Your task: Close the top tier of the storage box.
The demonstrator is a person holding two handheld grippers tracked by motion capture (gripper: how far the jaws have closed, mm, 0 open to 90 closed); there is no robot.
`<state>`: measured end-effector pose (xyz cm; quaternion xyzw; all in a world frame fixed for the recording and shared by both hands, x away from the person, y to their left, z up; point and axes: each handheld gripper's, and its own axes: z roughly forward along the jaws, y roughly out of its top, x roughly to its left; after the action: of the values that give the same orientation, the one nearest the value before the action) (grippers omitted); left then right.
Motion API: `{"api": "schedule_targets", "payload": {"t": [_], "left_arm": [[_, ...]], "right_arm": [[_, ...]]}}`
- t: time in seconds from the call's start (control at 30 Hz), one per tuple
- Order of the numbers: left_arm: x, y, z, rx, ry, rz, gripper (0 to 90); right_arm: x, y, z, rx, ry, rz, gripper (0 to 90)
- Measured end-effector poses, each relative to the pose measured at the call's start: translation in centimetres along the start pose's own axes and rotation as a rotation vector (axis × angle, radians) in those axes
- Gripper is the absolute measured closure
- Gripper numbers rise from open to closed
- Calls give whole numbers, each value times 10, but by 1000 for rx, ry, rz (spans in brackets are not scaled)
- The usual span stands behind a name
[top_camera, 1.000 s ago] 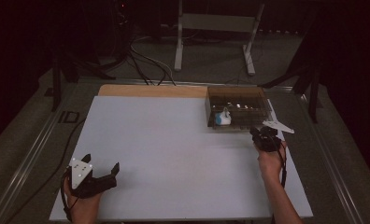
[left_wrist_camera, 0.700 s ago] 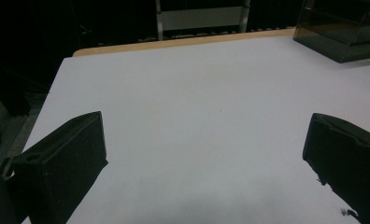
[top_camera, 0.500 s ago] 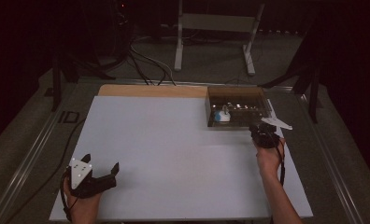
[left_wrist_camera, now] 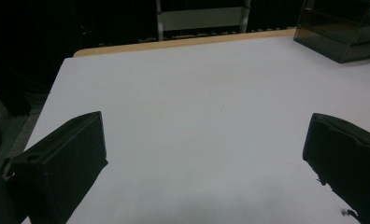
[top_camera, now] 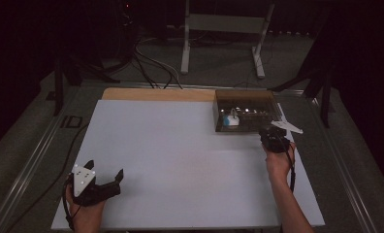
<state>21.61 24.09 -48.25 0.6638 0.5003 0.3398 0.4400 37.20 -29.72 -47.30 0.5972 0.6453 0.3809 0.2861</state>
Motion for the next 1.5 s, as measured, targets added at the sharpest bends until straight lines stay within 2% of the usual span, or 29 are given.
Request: {"api": "schedule_targets", "payload": {"t": [1.5], "left_arm": [[-2, 0, 3, 7, -3, 5, 11]], "right_arm": [[0, 1, 10, 5, -16, 25, 900]]}}
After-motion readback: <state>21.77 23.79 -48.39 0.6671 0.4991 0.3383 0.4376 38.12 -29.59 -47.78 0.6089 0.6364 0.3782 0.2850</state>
